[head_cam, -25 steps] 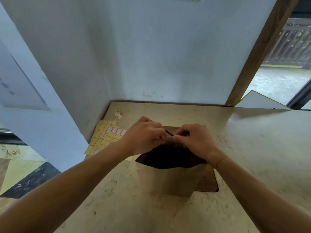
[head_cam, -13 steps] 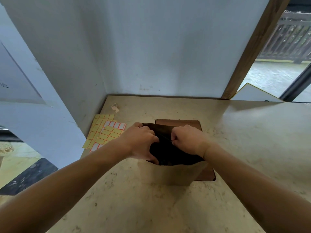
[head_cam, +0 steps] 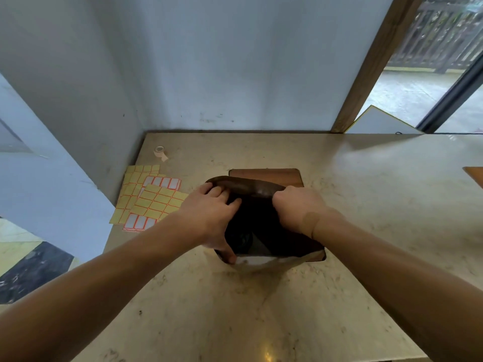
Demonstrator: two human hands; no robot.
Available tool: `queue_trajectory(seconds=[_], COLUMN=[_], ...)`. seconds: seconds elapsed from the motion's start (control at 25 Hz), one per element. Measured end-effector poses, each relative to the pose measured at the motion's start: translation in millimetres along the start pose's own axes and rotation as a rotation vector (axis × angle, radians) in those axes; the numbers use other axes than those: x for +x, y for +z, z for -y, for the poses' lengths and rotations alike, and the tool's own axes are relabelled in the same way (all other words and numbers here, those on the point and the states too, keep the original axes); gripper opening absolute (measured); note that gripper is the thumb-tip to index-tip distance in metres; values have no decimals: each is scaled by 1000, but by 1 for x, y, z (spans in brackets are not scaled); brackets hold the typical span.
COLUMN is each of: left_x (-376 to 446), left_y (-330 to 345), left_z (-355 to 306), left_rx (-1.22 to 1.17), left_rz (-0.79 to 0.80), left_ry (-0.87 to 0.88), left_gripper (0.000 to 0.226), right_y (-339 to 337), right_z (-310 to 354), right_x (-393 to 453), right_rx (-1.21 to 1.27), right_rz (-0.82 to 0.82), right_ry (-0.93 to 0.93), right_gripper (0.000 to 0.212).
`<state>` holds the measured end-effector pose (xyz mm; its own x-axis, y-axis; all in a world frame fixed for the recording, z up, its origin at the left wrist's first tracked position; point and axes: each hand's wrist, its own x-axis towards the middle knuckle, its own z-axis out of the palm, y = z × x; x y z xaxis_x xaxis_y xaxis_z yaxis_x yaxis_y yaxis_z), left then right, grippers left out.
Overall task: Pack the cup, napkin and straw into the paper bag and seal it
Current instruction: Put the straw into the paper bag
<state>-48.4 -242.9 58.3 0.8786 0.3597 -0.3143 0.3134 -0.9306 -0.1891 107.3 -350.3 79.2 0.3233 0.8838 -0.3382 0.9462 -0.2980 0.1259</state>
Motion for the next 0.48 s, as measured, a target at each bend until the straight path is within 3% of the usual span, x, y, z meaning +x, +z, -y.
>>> queue_trajectory(seconds=[0.24,0.48], left_x=[-1,3], left_y=[3,1], left_z=[-4,-5], left_rx=[9,-9], left_rz=[-6,-29], left_ry=[-4,9], left_gripper=[123,122], right_y=[11,31], right_z=[11,20], right_x=[16,41], right_rx=[29,257], right_rz=[69,174], right_ry=[109,275], right_gripper=[27,19])
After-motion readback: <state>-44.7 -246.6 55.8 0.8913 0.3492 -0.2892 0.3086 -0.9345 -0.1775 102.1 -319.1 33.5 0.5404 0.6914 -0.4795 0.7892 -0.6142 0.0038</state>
